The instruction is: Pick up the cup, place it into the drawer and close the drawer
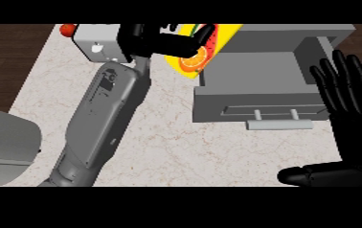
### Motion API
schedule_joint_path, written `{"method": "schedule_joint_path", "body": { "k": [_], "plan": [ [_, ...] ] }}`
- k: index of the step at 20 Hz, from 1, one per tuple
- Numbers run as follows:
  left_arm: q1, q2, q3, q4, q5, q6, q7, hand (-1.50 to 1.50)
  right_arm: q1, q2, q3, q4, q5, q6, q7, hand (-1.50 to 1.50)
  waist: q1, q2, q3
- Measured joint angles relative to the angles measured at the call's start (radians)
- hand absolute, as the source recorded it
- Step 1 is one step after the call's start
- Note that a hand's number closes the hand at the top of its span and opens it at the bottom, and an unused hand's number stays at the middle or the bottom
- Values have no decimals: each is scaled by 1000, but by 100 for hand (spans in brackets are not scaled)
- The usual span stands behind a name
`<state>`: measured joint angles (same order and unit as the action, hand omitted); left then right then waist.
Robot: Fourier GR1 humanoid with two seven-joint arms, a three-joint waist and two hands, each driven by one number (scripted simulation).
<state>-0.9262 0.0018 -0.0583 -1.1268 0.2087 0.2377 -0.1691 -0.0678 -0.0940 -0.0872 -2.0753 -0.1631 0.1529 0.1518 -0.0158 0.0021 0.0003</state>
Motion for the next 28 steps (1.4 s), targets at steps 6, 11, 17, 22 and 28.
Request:
{"method": "schedule_joint_path", "body": {
  "k": [6,11,17,22,28],
  "plan": [
    [-134,-1,-42,179,43,67,-25,150,-31,-20,-27,10,-26,4,19,-150,-8,2,0],
    [-225,-2,-88,338,115,113,-82,150,-35,-13,-12,40,-12,13,-3,-150,-15,4,0],
    [-287,-2,-174,489,222,150,-148,150,-35,-7,-6,51,-6,16,-22,-150,-27,7,0],
    [-339,-2,-247,588,290,162,-161,150,-43,-4,1,51,-2,13,-20,-150,-41,9,1],
    [-369,-2,-346,674,341,173,-189,150,-59,-13,5,49,-22,29,-9,-150,-64,15,1]
  ]
}}
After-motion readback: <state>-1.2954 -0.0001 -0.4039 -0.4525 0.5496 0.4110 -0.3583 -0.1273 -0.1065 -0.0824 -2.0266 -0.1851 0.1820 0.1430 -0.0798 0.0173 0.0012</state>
